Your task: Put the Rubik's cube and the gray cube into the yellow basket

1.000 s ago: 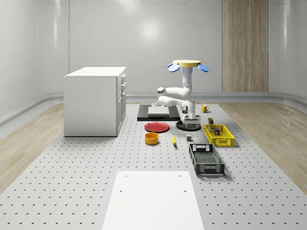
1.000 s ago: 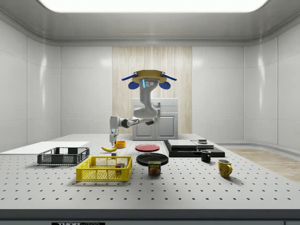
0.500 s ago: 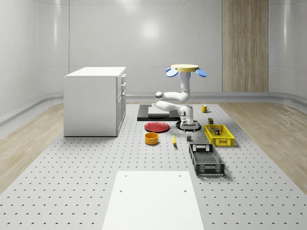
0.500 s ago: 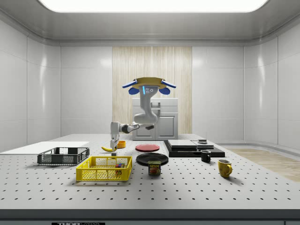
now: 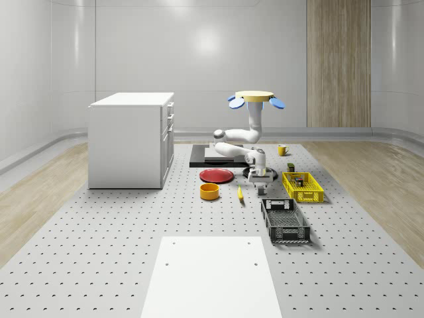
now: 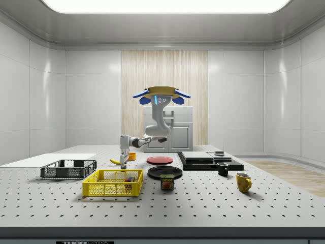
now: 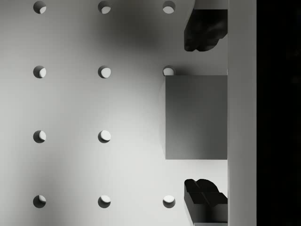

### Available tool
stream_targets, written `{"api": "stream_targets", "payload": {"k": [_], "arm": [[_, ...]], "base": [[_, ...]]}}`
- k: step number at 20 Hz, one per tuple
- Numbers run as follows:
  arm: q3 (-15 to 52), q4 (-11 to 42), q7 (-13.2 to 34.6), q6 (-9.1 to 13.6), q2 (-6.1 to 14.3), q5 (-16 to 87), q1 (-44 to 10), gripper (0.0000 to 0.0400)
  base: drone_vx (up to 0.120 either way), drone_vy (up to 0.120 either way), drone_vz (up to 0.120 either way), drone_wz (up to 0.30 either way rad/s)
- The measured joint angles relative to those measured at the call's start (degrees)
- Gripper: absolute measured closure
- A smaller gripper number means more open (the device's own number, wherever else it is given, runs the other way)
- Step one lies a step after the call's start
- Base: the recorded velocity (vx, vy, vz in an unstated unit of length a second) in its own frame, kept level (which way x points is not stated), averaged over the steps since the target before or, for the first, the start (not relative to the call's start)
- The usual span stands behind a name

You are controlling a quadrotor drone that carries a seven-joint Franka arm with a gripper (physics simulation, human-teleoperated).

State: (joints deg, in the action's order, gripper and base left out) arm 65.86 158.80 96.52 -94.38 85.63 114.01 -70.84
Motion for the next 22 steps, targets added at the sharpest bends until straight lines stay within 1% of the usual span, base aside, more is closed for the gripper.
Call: {"api": "stream_targets", "payload": {"k": [10, 20, 21, 22], "arm": [[-3.1, -1.4, -0.62, -1.24, -0.42, 2.95, -0.13, 0.0], [-3.03, -2.74, -1.24, -0.99, -1.31, 3.08, -0.7, 0.0], [-3.02, -2.78, -1.26, -0.96, -1.36, 3.1, -0.71, 0.0012], [-3.02, -2.81, -1.28, -0.93, -1.41, 3.11, -0.71, 0.0042]], "base": [[0.0, 0.0, 0.0, 0.0], [0.0, 0.0, 0.0, 0.0], [0.0, 0.0, 0.0, 0.0], [0.0, 0.0, 0.0, 0.0]]}}
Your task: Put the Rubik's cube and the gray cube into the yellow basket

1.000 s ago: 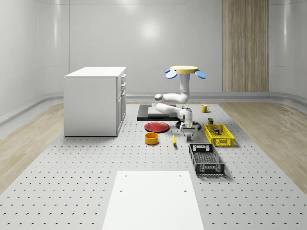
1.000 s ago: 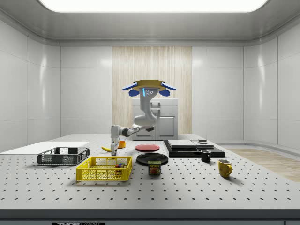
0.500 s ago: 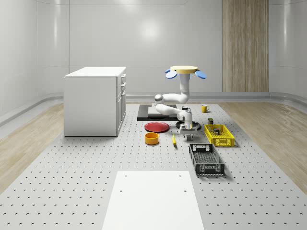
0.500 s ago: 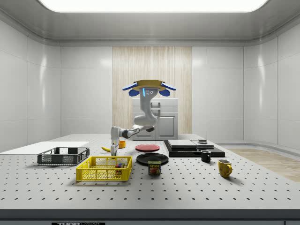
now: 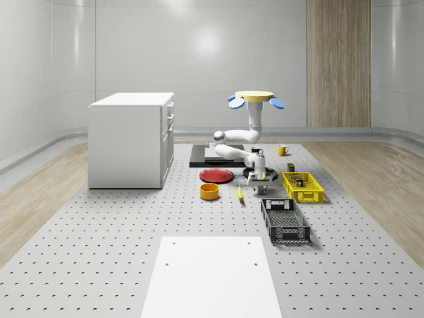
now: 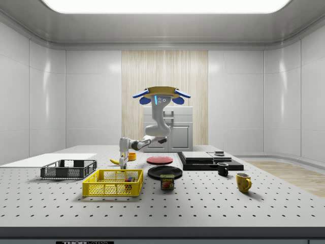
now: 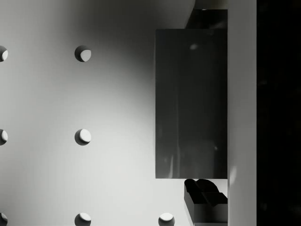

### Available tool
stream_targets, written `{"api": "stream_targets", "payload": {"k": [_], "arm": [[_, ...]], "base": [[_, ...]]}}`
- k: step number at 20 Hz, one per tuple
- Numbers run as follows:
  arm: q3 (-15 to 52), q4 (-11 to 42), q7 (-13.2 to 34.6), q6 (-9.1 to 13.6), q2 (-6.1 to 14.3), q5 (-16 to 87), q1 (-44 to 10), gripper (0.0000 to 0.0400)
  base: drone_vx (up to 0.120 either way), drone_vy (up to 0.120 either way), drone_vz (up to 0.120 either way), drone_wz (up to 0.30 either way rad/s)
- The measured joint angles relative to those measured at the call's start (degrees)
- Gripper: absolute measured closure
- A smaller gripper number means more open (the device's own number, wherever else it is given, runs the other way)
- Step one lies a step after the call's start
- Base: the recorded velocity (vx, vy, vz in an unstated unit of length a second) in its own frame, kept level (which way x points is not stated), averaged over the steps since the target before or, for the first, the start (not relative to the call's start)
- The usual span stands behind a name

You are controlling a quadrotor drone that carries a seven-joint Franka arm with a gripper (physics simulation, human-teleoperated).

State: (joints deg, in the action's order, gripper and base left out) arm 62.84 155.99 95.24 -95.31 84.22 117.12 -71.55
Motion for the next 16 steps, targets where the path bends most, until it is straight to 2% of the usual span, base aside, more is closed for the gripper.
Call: {"api": "stream_targets", "payload": {"k": [3, 6, 16], "arm": [[0.0, -0.05, -0.06, 0.09, -0.12, 0.04, 0.02, 0.0099], [-0.01, -0.07, -0.1, 0.18, -0.23, 0.09, 0.05, 0.0126], [-0.04, -0.06, -0.22, 0.45, -0.53, 0.23, 0.2, 0.0147]], "base": [[0.0, 0.0, 0.0, 0.0], [0.0, 0.0, 0.0, 0.0], [0.0, 0.0, 0.0, 0.0]]}}
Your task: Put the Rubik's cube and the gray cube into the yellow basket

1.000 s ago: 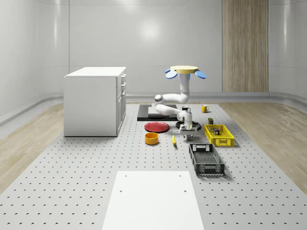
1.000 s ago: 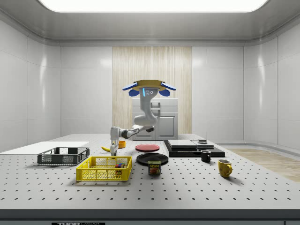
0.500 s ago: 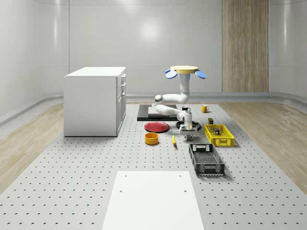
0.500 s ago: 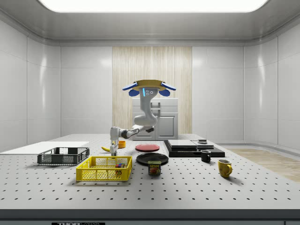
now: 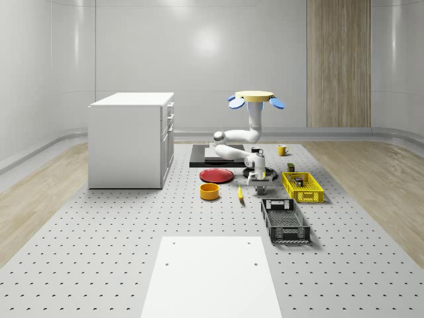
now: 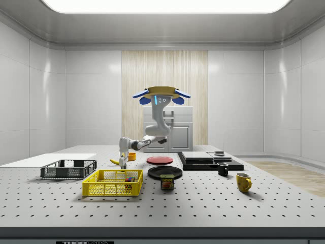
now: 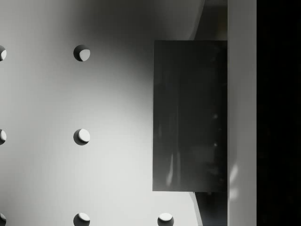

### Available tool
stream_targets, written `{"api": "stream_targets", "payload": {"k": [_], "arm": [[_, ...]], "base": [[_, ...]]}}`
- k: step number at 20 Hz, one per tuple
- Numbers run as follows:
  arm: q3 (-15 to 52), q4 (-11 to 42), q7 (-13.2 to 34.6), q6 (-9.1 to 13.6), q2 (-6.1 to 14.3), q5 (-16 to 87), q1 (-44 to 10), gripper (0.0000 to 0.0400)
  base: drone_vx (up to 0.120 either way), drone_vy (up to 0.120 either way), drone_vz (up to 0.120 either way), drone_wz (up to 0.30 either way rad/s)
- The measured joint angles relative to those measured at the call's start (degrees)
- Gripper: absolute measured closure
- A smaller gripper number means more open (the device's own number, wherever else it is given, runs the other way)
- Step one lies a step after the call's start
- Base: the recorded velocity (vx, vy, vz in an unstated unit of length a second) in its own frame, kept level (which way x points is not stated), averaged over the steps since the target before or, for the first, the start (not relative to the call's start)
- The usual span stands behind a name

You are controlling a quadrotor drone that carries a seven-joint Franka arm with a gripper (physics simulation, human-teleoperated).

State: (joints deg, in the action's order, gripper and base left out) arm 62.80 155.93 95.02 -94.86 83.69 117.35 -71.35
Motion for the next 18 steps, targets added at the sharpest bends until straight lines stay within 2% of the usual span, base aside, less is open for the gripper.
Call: {"api": "stream_targets", "payload": {"k": [7, 12, 18], "arm": [[1.4, 0.72, -0.03, 0.87, -0.05, -1.23, 0.42, 0.0149], [4.33, 1.99, 0.07, 2.29, 0.1, -3.95, 0.99, 0.0149], [6.03, 2.61, 0.19, 2.94, 0.28, -5.58, 1.2, 0.0149]], "base": [[0.0, 0.0, 0.0, 0.0], [0.0, 0.0, 0.112, 0.0], [0.0, 0.007, 0.12, 0.0]]}}
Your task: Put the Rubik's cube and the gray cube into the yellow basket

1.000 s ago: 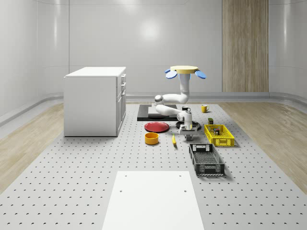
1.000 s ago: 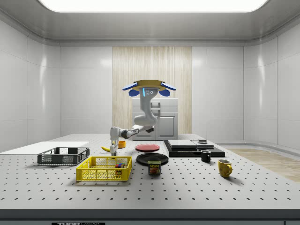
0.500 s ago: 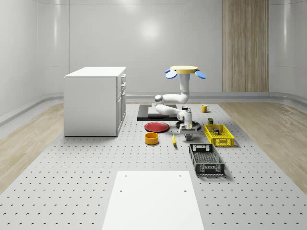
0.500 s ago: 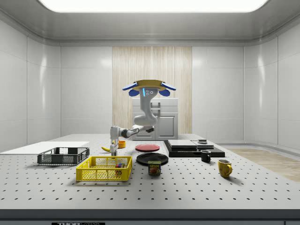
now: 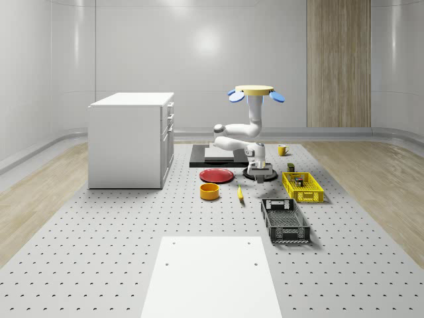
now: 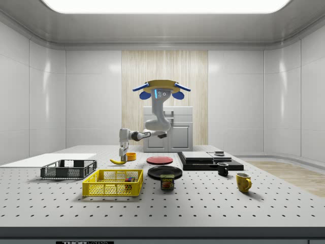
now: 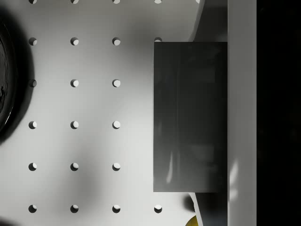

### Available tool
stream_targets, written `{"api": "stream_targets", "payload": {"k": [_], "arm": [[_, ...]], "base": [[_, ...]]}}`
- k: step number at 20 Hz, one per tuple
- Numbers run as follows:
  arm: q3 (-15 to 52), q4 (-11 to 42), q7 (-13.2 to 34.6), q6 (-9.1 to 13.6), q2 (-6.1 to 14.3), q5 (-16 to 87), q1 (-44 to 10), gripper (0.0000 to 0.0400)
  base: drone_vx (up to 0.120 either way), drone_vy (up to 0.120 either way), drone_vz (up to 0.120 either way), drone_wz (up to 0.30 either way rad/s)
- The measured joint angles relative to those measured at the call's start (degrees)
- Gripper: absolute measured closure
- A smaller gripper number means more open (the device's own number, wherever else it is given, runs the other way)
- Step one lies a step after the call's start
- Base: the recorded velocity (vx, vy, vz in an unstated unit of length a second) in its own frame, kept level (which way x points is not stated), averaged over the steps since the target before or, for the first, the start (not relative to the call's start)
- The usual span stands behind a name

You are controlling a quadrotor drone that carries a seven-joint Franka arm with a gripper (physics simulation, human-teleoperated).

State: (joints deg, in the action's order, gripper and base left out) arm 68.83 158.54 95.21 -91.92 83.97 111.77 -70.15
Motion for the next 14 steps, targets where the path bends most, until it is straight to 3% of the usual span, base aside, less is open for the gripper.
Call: {"api": "stream_targets", "payload": {"k": [2, 14], "arm": [[0.25, 0.08, 0.03, 0.05, 0.07, -0.25, 0.01, 0.0149], [0.68, 0.18, 0.17, -0.14, 0.47, -0.79, -0.1, 0.0149]], "base": [[0.0, 0.12, 0.1, 0.0], [0.0, 0.12, 0.0, 0.0]]}}
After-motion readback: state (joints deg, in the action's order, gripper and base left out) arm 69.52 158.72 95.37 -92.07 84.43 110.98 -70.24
